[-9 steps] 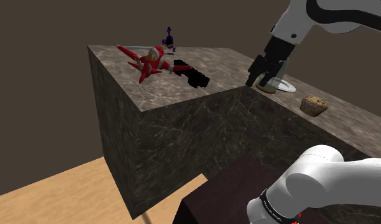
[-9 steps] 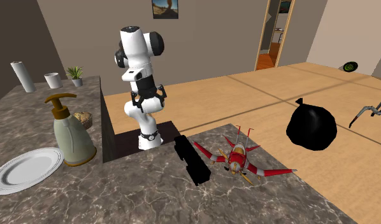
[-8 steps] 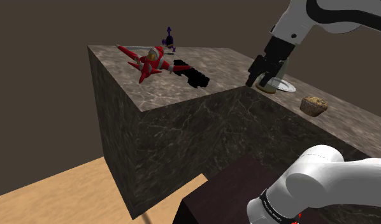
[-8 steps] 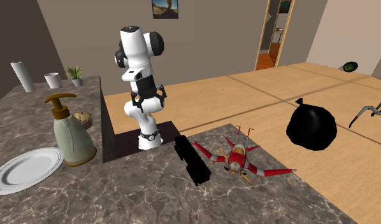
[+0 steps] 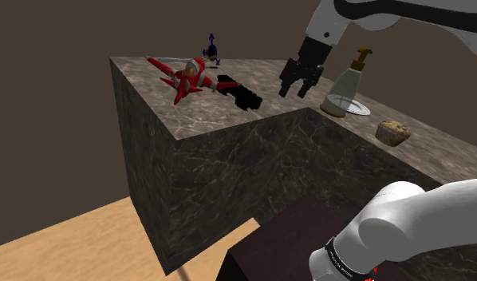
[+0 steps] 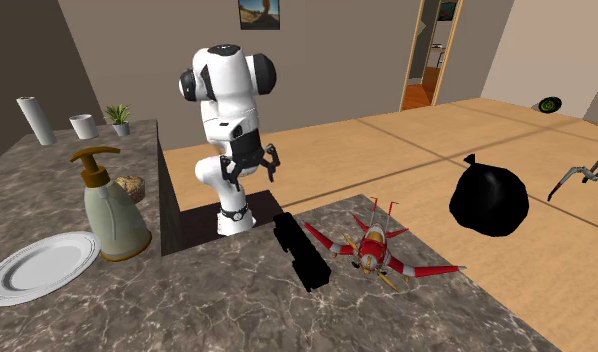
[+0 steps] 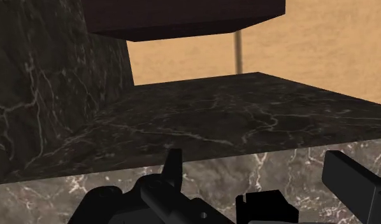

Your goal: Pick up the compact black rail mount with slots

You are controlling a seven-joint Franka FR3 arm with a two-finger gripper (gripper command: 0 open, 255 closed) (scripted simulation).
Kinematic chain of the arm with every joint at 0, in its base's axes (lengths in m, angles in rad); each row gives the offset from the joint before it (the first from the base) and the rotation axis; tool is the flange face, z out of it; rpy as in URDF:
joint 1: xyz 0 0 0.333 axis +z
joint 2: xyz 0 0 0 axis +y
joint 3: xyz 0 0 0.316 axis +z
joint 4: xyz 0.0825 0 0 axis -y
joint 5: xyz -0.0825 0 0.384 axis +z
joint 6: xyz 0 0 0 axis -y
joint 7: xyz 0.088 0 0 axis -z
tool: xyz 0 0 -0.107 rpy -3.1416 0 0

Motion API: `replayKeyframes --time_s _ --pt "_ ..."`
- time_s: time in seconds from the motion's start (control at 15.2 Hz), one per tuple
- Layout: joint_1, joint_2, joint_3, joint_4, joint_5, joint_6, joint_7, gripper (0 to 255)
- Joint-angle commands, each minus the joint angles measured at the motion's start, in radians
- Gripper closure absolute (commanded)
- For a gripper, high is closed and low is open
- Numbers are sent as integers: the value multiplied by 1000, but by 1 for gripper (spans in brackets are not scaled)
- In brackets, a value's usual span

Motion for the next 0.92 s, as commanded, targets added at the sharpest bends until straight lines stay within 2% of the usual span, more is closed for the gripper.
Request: replayKeyframes --time_s 0.0,0.66,0.86 --pt "6 84 12 64 3 18 14 0" --pt "28 490 55 446 -9 26 81 0" --pt "28 483 55 398 -9 67 78 0"
